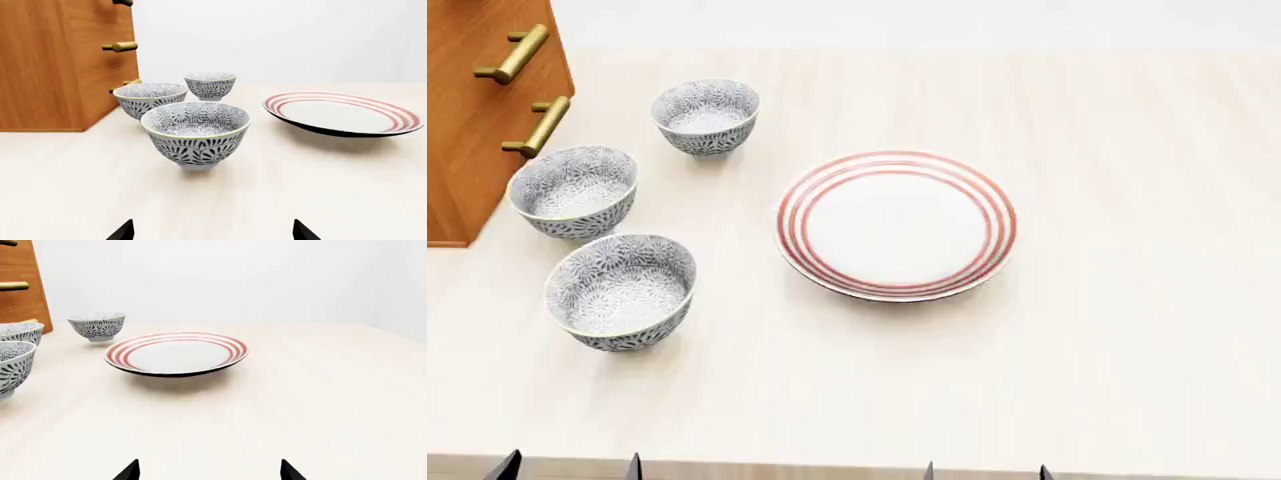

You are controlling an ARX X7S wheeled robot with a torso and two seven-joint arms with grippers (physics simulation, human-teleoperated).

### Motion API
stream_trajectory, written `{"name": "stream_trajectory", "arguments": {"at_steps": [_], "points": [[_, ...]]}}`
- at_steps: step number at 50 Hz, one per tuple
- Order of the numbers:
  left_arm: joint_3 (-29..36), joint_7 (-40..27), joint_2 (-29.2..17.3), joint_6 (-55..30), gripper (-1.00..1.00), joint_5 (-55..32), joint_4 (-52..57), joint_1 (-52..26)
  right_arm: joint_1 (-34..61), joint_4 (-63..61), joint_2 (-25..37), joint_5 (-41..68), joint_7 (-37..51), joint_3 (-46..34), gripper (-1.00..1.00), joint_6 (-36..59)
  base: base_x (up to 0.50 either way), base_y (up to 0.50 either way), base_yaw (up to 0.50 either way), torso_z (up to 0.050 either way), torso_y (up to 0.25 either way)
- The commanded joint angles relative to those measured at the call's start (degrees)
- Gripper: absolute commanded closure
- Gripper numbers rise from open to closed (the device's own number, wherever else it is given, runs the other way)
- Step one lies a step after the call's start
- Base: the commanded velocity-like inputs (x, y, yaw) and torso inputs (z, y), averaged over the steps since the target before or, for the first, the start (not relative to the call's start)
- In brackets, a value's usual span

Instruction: Put the bowl at the front on the plate.

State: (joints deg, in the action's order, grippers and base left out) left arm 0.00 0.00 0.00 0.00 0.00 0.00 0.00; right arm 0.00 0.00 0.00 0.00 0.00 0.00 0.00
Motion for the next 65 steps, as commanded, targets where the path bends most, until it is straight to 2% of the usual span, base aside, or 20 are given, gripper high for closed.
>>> {"name": "stream_trajectory", "arguments": {"at_steps": [1, 20, 29, 32, 34, 38, 41, 42, 50, 61, 65], "points": [[3.9, -3.9, -3.3, 0.3, -1.0, -3.3, -0.3, -0.3, 0.2, 0.8, 1.0, 1.0, 1.3, -1.3, -1.0, -0.6, 0.0, 0.0, 0.0, 0.0, 0.0], [5.8, -6.1, -4.8, -0.5, -1.0, -3.7, 0.1, -0.1, 0.2, 1.1, 3.6, 4.0, 3.8, -4.2, -1.0, 0.1, 0.0, 0.0, 0.0, 0.0, 0.0], [7.5, -6.5, -6.0, -1.1, -1.0, -2.9, 1.2, 0.4, 0.1, -3.2, 4.2, 5.0, 5.0, -5.3, -1.0, 6.2, 0.0, 0.0, 0.0, 0.0, 0.0], [7.5, -6.6, -6.2, -3.7, -1.0, -3.8, 4.9, 0.8, 0.2, -7.5, 4.6, 5.5, 5.4, -5.6, -1.0, 9.0, 0.0, 0.0, 0.0, 0.0, 0.0], [7.5, -6.9, -6.6, -9.7, -1.0, -4.6, 10.9, 0.5, 0.2, -10.3, 4.9, 5.6, 5.7, -5.9, -1.0, 11.1, 0.0, 0.0, 0.0, 0.0, 0.0], [7.7, -7.3, -7.0, -14.0, -1.0, -5.4, 16.1, 0.7, 0.1, -14.7, 5.7, 6.6, 5.8, -6.0, -1.0, 13.7, 0.0, 0.0, 0.0, 0.0, 0.0], [7.5, -7.4, -7.3, -17.8, -1.0, -6.6, 19.6, 0.2, 0.8, -18.9, 6.4, 7.1, 6.2, -6.2, -1.0, 18.2, 0.0, 0.0, 0.0, 0.0, 0.0], [7.7, -7.5, -7.5, -22.9, -1.0, -7.5, 22.0, -0.4, 1.2, -21.1, 6.8, 6.6, 6.5, -6.6, -1.0, 20.1, 0.0, 0.0, 0.0, 0.0, 0.0], [9.1, -7.9, -9.1, -30.9, -1.0, -7.7, 31.6, -2.8, 6.3, -32.4, 8.8, 7.7, 6.9, -7.9, -1.0, 35.8, 0.0, 0.0, 0.0, 0.0, 0.0], [10.3, -8.3, -8.9, -43.9, -1.0, -9.3, 38.9, -14.2, 18.0, -43.0, 10.2, 13.1, 6.3, -4.8, -1.0, 57.4, 0.0, 0.0, 0.0, 0.0, 0.0], [9.6, -8.7, -7.7, -52.5, -1.0, -11.4, 42.6, -20.5, 22.9, -46.2, 10.4, 14.8, 6.5, -3.6, -1.0, 65.0, 0.0, 0.0, 0.0, 0.0, 0.0]]}}
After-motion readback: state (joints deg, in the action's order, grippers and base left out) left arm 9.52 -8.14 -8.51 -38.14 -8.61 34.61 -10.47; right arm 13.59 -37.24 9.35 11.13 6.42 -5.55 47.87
